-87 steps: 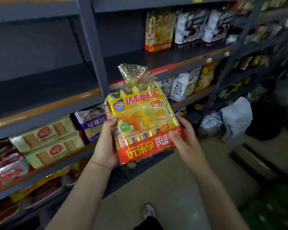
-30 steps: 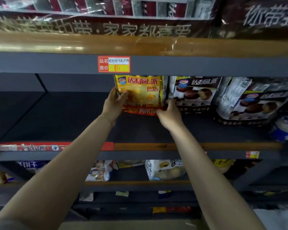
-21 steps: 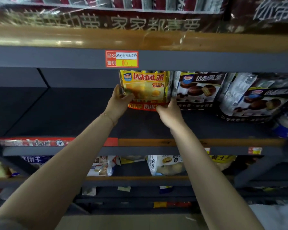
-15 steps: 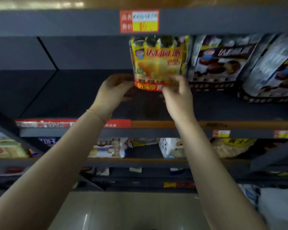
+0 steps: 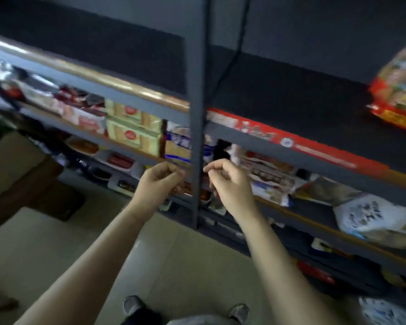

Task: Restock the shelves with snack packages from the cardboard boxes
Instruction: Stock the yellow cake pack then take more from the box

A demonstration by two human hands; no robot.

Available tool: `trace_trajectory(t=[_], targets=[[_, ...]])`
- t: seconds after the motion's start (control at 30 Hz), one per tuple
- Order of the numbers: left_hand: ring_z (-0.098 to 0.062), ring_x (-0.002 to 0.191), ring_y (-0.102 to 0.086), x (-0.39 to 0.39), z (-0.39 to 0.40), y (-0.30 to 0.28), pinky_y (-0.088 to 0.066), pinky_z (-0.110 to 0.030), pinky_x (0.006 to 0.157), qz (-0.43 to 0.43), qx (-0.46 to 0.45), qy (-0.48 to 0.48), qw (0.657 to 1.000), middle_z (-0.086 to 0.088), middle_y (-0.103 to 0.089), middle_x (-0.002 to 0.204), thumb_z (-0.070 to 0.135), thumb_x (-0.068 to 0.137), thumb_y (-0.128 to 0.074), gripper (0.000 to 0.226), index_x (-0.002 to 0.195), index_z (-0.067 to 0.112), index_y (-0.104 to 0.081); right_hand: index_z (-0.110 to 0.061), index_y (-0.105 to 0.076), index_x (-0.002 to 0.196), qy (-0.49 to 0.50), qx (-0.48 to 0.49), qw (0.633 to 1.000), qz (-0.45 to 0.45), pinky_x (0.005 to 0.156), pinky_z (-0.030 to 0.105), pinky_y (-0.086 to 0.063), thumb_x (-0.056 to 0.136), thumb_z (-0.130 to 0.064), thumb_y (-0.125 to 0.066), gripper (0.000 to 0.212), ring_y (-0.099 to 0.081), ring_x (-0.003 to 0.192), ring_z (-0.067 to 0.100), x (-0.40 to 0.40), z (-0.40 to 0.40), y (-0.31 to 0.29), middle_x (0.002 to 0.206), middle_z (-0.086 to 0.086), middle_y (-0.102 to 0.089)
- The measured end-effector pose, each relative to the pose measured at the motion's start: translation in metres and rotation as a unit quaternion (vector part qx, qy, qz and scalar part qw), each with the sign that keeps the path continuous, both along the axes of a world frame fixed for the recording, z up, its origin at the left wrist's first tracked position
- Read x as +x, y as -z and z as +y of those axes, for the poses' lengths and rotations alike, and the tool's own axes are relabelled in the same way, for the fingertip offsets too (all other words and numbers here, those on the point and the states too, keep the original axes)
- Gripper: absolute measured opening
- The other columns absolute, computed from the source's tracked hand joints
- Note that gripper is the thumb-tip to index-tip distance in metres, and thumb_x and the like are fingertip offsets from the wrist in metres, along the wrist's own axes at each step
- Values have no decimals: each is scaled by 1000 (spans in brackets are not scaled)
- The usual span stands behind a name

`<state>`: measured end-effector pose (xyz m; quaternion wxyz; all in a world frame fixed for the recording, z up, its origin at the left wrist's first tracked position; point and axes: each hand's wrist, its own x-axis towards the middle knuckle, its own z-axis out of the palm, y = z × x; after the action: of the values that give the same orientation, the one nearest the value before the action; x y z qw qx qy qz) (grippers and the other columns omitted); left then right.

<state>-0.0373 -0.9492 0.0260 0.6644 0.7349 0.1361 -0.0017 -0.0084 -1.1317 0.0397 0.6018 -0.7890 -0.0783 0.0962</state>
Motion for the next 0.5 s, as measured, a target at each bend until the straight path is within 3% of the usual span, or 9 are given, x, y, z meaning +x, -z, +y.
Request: trace_trajectory(t=[0.07, 0.17, 0.27, 0.37, 0.5], targets=[[-22, 57, -56, -23, 66, 9, -46, -32, 62, 8, -12, -44, 999, -1, -62, 58, 6, 97, -63, 21, 77, 5, -63, -20, -64, 88, -32, -15, 999, 24, 55, 31, -36, 99, -7, -51, 21, -47, 57, 26, -8, 70, 12, 65, 4, -55], [-15, 51, -55, -56, 168, 14, -45, -27, 55, 5, -37, -118, 992, -1, -61, 59, 9, 98, -63, 25, 74, 13, -65, -16, -64, 87, -78, -29, 995, 46, 52, 29, -35, 98, -5, -53, 19, -46, 55, 17, -21, 179, 19, 62, 4, -53], [-15, 58, -58, -85, 261, 10, -48, -31, 60, -9, -46, -180, 982, 0, -62, 64, 14, 98, -65, 22, 77, 17, -69, -10, -64, 91, -136, -28, 989, 55, 53, 27, -38, 99, -6, -53, 15, -47, 52, 14, -33, 283, 15, 64, 4, -53], [-10, 63, -61, -106, 338, -1, -51, -24, 61, -25, -39, -241, 969, 6, -63, 64, 12, 99, -63, 19, 80, 13, -67, -13, -66, 91, -195, -36, 979, 44, 54, 27, -42, 99, -9, -54, 15, -51, 53, 12, -37, 369, 5, 62, -3, -57], [-17, 63, -63, -115, 425, -10, -52, -35, 66, -30, -39, -293, 955, 0, -65, 66, 13, 97, -65, 17, 80, 12, -67, -18, -66, 91, -247, -37, 968, 39, 53, 23, -44, 99, -11, -54, 17, -54, 54, 9, -26, 458, -10, 62, -5, -58]])
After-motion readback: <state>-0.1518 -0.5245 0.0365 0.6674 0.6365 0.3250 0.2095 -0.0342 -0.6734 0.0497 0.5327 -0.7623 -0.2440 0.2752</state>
